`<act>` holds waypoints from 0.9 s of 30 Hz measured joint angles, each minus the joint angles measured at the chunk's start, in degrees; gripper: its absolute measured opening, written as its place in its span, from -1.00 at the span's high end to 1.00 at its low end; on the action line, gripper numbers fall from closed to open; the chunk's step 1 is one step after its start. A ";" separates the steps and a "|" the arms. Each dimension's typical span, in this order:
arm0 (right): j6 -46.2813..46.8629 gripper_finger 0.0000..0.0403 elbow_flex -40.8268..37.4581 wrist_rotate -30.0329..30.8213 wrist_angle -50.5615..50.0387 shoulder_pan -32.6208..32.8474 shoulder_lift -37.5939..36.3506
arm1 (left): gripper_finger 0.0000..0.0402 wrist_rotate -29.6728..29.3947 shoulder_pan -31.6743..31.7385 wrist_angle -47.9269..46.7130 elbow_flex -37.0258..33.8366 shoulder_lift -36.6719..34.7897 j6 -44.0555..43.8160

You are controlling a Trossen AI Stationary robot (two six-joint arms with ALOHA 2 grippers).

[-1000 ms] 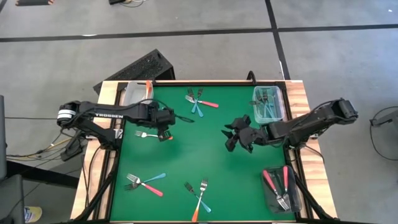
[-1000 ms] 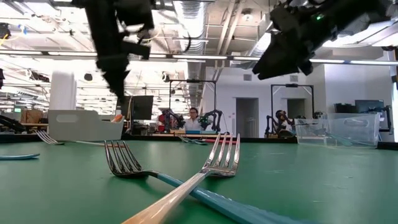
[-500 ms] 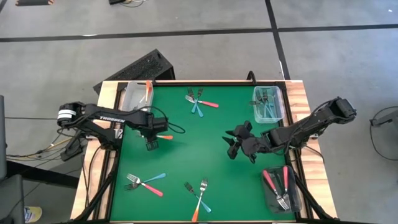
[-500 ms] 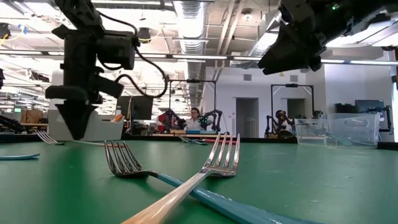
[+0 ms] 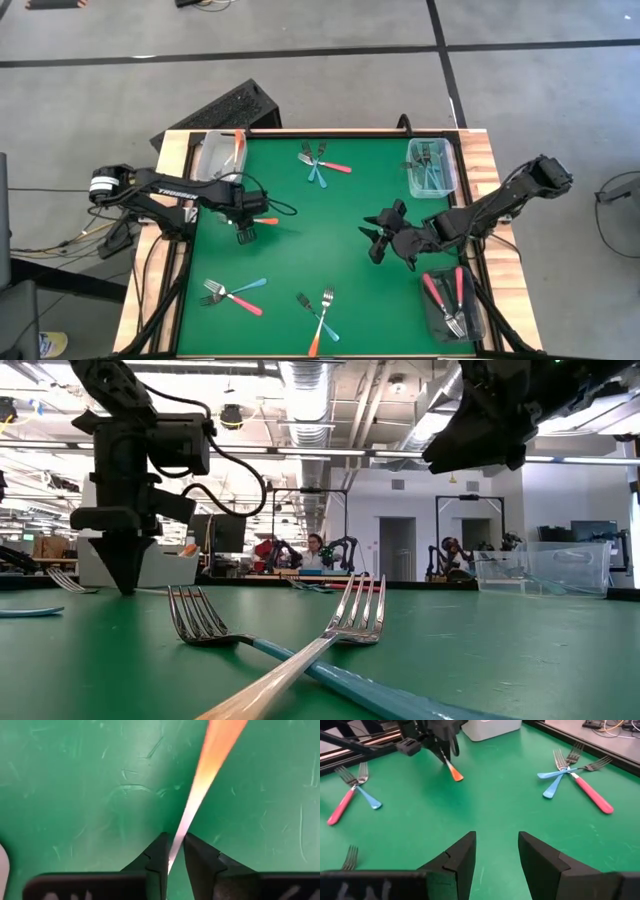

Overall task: Sort silverware by color (type)
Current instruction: Put the orange fork into the white bin

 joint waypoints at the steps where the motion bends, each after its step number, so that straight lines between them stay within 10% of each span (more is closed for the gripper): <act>1: 0.00 0.15 0.00 0.26 0.00 0.34 0.00 | 0.80 -0.02 0.00 0.11 -0.09 0.00 0.09; 13: 2.39 0.15 0.00 4.49 -0.30 2.23 0.00 | 0.99 -13.33 3.23 -2.12 9.68 -0.98 -4.50; 23: 3.32 0.15 0.00 4.47 -1.06 2.23 0.00 | 0.99 -30.72 17.04 -11.36 24.83 -1.31 -1.13; 27: 4.55 0.15 0.00 4.47 -2.39 2.26 0.00 | 0.99 -29.31 25.17 -11.98 24.92 -1.31 -0.35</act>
